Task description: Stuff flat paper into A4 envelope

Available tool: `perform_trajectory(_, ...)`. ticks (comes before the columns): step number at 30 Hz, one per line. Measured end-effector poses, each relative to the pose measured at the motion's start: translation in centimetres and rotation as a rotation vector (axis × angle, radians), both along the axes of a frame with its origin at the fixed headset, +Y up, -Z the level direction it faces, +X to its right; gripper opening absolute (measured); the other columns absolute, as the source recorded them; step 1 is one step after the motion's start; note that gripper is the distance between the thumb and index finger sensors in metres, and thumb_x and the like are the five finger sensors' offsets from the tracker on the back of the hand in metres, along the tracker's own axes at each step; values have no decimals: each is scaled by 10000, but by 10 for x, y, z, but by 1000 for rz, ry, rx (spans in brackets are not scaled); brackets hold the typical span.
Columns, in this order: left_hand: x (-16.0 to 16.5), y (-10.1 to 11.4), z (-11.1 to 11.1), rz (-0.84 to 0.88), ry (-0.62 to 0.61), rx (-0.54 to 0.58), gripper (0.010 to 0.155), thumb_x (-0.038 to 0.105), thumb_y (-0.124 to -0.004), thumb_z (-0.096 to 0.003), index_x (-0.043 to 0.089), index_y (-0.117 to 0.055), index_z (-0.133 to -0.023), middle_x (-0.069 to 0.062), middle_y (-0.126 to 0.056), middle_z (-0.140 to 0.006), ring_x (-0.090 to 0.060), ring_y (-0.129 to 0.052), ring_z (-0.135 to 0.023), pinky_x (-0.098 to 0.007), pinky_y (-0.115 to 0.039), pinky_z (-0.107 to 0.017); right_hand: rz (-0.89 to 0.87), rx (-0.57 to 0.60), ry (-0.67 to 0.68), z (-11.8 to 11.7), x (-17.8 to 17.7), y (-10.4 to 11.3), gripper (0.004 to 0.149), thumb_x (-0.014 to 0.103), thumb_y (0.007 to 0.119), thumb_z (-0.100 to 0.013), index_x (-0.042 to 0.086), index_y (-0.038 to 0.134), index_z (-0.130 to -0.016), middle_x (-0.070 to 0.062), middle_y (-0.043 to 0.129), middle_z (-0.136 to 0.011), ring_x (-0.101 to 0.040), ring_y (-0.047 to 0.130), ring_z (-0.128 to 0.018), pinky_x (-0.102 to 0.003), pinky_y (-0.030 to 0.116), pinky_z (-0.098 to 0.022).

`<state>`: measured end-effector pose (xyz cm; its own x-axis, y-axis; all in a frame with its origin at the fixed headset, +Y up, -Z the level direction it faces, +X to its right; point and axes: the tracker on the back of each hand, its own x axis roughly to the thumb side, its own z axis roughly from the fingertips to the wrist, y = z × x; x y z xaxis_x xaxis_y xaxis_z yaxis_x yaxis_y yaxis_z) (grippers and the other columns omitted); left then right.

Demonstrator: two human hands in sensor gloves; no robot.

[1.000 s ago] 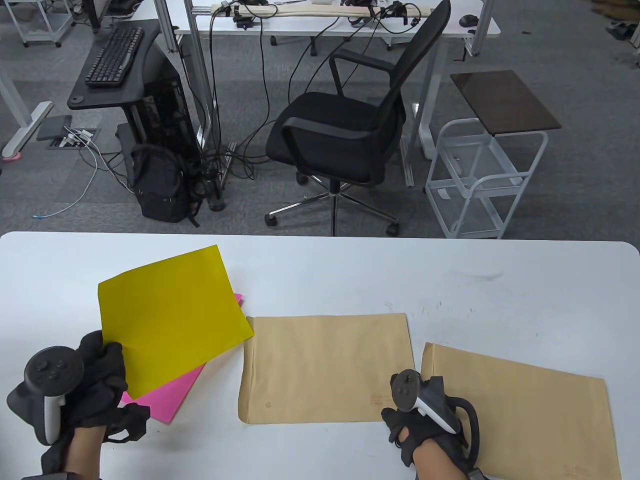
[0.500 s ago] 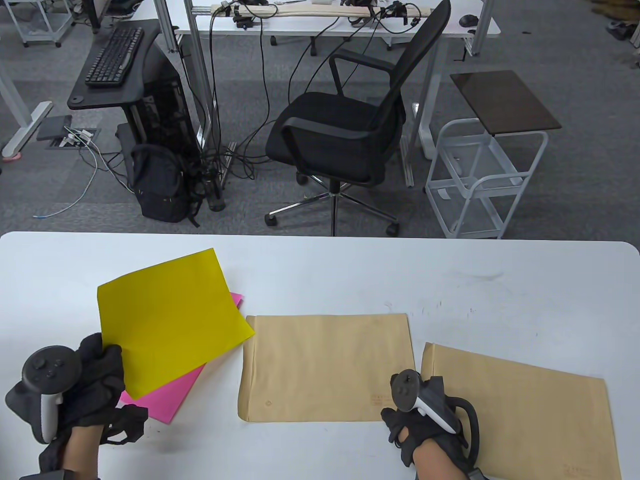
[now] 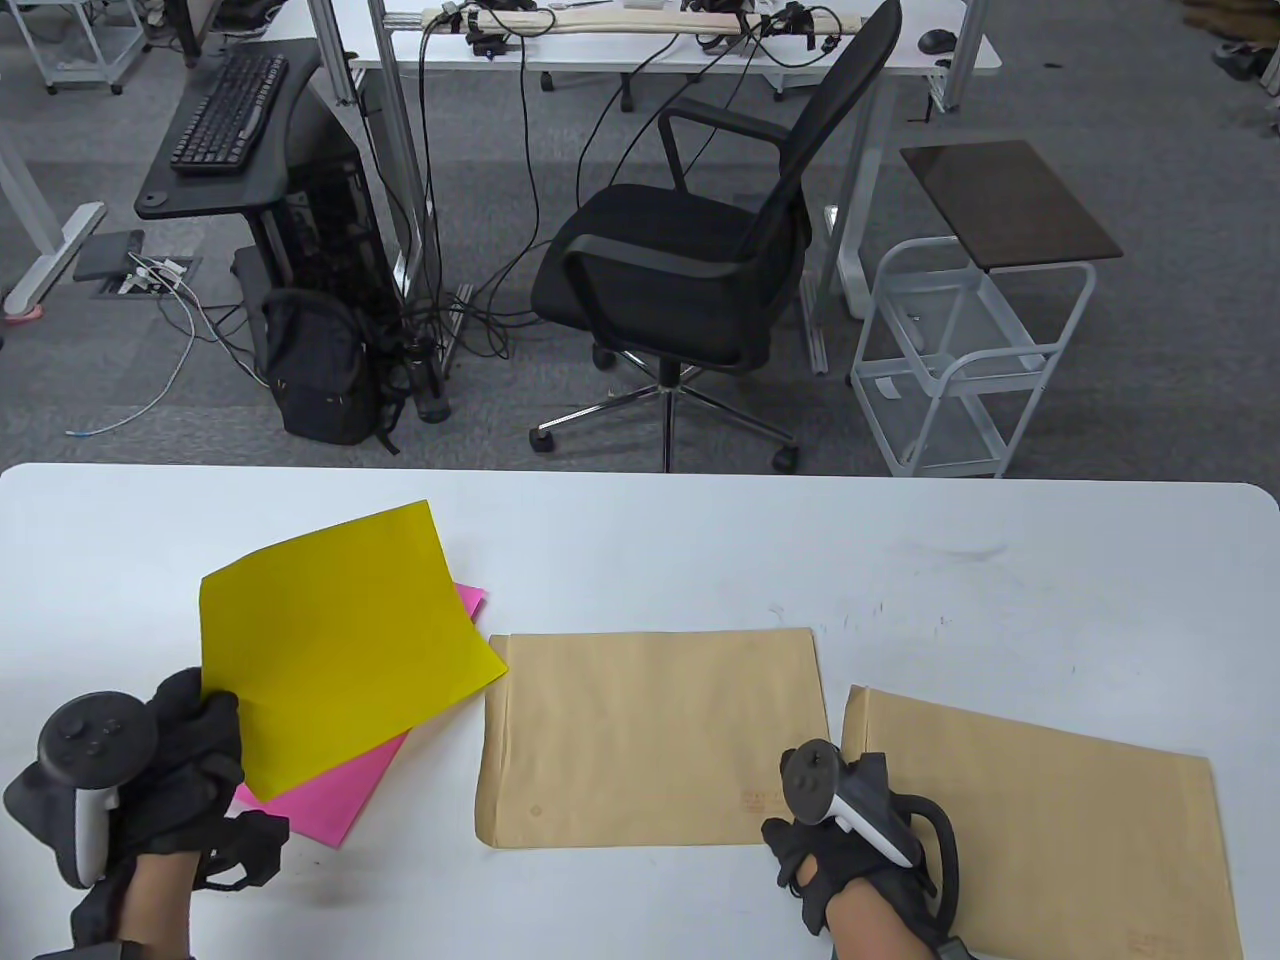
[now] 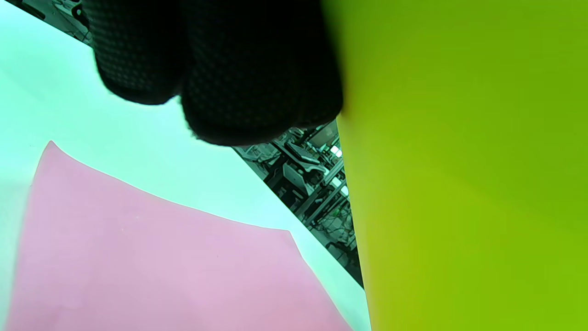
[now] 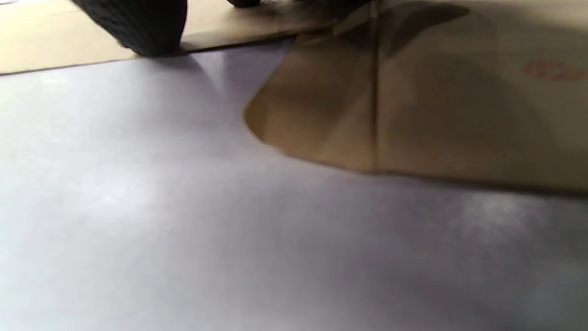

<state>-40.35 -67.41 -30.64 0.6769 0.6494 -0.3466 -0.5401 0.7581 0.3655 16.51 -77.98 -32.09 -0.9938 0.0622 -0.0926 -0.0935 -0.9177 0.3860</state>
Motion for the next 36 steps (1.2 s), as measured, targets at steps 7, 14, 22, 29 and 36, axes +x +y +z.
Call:
perform_trajectory(7, -2, 1, 1, 5, -6, -1, 422, 330, -840, -431, 224, -895, -836, 49, -1044, -592, -154, -1118, -320, -445, -953, -458, -1, -7, 1, 0, 0, 0, 713, 614, 719, -504, 389, 391, -1095, 43, 296, -1119, -353, 431, -1068, -657, 504, -694)
perform_trajectory(14, -5, 2, 1, 5, -17, -29, 419, 330, -844, -430, 222, -902, -831, 49, -1046, -587, -155, -1116, -320, -448, -951, -460, -5, -14, 2, 0, 1, 0, 716, 616, 717, -504, 391, 383, -1096, 45, 288, -1120, -355, 422, -1070, -659, 499, -695)
perform_trajectory(22, -4, 1, 0, -3, -40, -51, 423, 333, -841, -432, 217, -896, -835, 53, -1042, -590, -157, -1115, -328, -450, -947, -468, -6, -17, 2, 1, 1, -1, 717, 616, 718, -504, 390, 381, -1096, 46, 285, -1119, -354, 418, -1071, -658, 498, -696)
perform_trajectory(29, -11, -2, -3, 19, -123, -113, 428, 334, -844, -430, 211, -896, -836, 54, -1044, -589, -158, -1115, -330, -454, -945, -475, -4, -22, 4, 1, 0, -1, 719, 617, 717, -505, 391, 377, -1097, 45, 282, -1120, -356, 414, -1072, -659, 496, -697)
perform_trajectory(36, -26, -5, -3, 81, -169, -163, 426, 334, -849, -428, 209, -905, -831, 50, -1049, -583, -162, -1115, -324, -459, -941, -480, -4, -23, 4, 1, 0, -1, 720, 617, 718, -504, 391, 378, -1097, 46, 281, -1120, -355, 414, -1072, -660, 493, -698)
